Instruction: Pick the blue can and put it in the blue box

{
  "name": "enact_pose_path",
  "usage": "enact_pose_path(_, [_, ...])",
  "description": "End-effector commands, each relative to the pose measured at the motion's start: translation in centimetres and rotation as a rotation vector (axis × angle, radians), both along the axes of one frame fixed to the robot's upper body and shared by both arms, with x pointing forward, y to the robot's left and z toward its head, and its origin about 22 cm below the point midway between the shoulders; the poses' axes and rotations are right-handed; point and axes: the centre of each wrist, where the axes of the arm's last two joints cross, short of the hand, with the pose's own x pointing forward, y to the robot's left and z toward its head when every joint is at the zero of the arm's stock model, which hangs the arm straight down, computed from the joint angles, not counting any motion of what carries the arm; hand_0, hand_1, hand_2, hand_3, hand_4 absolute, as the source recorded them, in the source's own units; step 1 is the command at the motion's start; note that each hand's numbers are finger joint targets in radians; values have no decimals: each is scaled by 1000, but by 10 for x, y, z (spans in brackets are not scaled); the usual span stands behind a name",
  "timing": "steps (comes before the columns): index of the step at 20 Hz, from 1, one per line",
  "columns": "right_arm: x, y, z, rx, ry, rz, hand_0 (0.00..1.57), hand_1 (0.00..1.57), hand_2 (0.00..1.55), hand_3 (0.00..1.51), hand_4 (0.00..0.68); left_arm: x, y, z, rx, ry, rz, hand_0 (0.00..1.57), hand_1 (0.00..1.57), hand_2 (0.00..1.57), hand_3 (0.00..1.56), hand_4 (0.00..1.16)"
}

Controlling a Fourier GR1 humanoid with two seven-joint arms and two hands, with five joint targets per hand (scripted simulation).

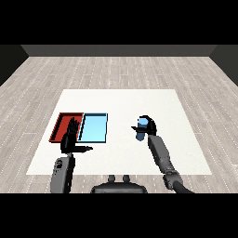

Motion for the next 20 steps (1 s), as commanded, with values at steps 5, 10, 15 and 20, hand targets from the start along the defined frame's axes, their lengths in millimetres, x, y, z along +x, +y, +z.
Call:
enact_pose_path(5, [-5, 29, 62, -22, -157, 88, 1480, 1480, 1481, 1444, 637, -9, -6, -10, 35, 9, -5, 0, 0, 0, 0, 0])
enact_pose_path(10, [5, 55, 90, -50, -239, 113, 1409, 1409, 1451, 1437, 629, 10, -32, -7, -18, 39, -86, 0, 0, 0, 0, 0])
enact_pose_path(15, [-8, 56, 91, -41, -264, 159, 1479, 1479, 1454, 1430, 641, 10, -45, -4, -68, 108, -160, 0, 0, 0, 0, 0])
enact_pose_path(20, [-44, 69, 89, -41, -260, 177, 1479, 1479, 1454, 1430, 641, 6, -48, -8, -72, 111, -153, 0, 0, 0, 0, 0])
